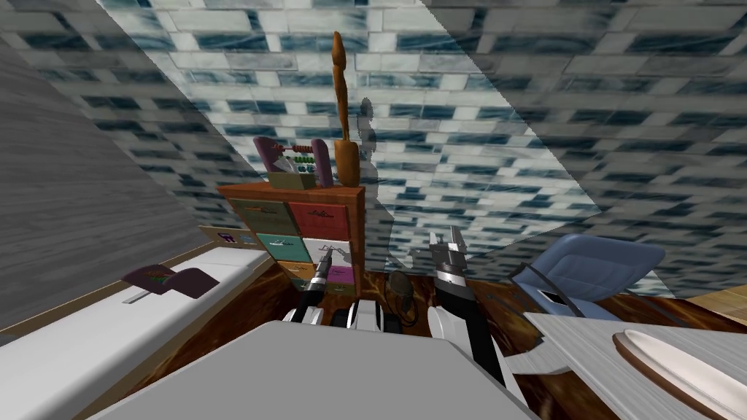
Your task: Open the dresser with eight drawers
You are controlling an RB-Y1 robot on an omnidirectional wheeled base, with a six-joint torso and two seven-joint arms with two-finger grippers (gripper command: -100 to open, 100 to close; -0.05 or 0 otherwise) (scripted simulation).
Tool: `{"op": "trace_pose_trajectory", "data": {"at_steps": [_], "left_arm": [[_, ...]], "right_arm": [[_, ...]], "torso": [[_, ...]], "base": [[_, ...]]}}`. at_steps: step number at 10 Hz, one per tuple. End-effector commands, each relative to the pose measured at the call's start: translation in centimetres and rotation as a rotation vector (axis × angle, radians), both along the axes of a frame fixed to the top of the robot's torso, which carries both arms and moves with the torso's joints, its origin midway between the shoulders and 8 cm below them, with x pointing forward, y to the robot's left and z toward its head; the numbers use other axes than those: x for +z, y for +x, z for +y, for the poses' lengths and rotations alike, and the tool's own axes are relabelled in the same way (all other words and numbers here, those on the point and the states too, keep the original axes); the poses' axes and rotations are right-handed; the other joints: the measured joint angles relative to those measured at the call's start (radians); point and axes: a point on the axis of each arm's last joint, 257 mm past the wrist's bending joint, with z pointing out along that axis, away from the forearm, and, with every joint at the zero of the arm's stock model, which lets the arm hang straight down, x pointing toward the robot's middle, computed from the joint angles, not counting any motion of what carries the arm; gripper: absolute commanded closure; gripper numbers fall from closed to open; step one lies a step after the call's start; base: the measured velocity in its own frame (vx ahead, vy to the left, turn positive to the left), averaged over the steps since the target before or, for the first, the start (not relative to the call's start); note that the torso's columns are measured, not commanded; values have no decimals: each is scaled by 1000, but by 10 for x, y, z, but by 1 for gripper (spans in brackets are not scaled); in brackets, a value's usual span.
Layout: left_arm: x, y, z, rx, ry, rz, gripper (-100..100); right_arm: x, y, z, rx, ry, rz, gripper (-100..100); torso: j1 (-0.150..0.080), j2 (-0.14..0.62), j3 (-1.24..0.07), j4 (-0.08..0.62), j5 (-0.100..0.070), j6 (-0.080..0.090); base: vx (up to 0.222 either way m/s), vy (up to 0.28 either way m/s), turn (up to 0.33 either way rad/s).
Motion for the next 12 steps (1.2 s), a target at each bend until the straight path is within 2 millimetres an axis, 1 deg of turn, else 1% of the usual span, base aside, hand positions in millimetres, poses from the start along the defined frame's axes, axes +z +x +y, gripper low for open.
{"op": "trace_pose_trajectory", "data": {"at_steps": [1,2,3,5,7,8,10,12], "left_arm": [[-4,-4,0,-1,0,21,100],[-5,-5,0,-1,0,28,100],[1,-2,-1,-5,0,10,100],[-4,-8,-1,-6,0,26,100],[-5,-12,-1,-7,0,33,100],[12,-4,-4,-10,0,16,-100],[23,0,-4,-8,2,16,-100],[34,4,-4,-6,3,16,-100]], "right_arm": [[0,0,0,0,0,0,0],[0,0,0,0,0,0,0],[0,0,0,0,0,0,0],[0,0,0,0,0,0,0],[0,0,0,0,0,0,0],[0,0,0,0,0,0,0],[0,0,0,0,0,0,0],[0,0,0,0,0,0,0]], "torso": [[-1,1,1,1,0,0],[-1,2,1,1,0,0],[0,0,0,1,-1,-1],[-3,-4,-3,1,-2,0],[0,3,2,1,-1,-1],[0,0,1,1,-1,-1],[-4,-10,-7,2,-3,1],[-5,-3,-2,3,-3,1]], "base": [[-206,9,3],[-213,12,-3],[-100,-3,-7],[-149,-1,17],[-231,7,12],[-109,-6,-14],[-2,5,-14],[10,6,-14]]}}
